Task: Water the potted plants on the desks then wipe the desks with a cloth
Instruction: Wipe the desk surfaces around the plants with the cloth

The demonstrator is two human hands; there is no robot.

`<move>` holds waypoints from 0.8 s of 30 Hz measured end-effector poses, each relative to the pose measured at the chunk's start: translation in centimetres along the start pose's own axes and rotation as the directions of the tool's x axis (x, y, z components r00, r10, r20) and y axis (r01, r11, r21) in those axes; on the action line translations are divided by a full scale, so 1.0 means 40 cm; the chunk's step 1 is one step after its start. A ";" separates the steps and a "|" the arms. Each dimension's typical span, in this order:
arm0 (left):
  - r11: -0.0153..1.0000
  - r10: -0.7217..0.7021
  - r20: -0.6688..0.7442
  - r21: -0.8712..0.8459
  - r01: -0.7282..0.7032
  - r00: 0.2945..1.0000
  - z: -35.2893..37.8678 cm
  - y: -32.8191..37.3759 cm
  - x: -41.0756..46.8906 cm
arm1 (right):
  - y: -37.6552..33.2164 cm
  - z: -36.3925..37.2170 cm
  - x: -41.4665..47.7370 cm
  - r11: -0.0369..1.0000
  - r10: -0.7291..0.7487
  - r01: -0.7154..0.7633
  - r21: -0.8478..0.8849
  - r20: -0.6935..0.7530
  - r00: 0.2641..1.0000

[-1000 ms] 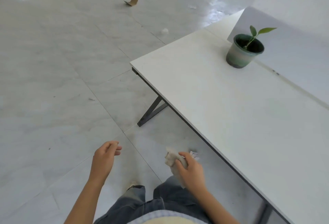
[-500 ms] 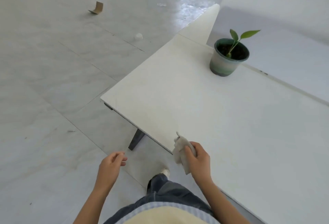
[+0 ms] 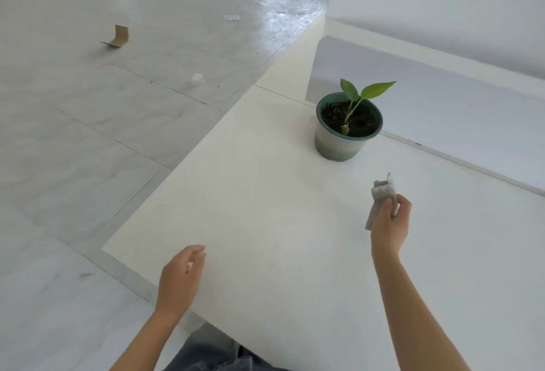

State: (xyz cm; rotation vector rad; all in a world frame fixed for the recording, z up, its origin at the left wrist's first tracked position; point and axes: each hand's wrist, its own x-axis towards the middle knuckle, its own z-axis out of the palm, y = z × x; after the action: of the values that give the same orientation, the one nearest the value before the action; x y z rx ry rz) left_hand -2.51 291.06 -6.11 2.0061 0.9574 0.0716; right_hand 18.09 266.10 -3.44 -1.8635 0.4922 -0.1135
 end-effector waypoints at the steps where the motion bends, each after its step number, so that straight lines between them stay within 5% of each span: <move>1: 0.996 0.042 -0.011 0.077 -0.041 0.999 0.008 0.007 0.038 | 0.013 -0.004 0.042 0.991 -0.030 0.029 -0.129 -0.004 1.000; 4: 0.930 0.129 -0.002 0.347 -0.121 0.992 0.039 0.030 0.166 | 0.071 0.001 0.125 0.845 -0.030 0.087 -0.528 0.116 0.993; 7: 0.862 0.112 -0.003 0.497 -0.096 0.994 0.077 0.049 0.272 | 0.121 0.043 0.139 0.716 -0.013 0.144 -0.684 0.193 0.981; 13: 0.797 0.055 0.034 0.600 -0.064 0.998 0.147 0.029 0.327 | 0.110 0.184 0.069 0.627 0.013 0.234 -0.743 0.310 0.951; 20: 0.788 0.039 0.027 0.613 -0.048 0.999 0.159 0.019 0.345 | 0.016 0.413 0.075 0.517 -0.071 0.614 -0.597 0.684 0.726; 24: 0.776 0.065 -0.011 0.629 -0.044 0.998 0.167 -0.001 0.354 | -0.036 0.548 0.155 0.478 -0.036 0.626 -0.616 0.698 0.715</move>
State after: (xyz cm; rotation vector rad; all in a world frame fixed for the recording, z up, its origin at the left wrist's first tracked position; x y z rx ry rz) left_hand 10.00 295.65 -14.36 2.6575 1.0307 -0.2183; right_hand 31.03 283.44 -10.73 -2.7702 -0.4443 0.5545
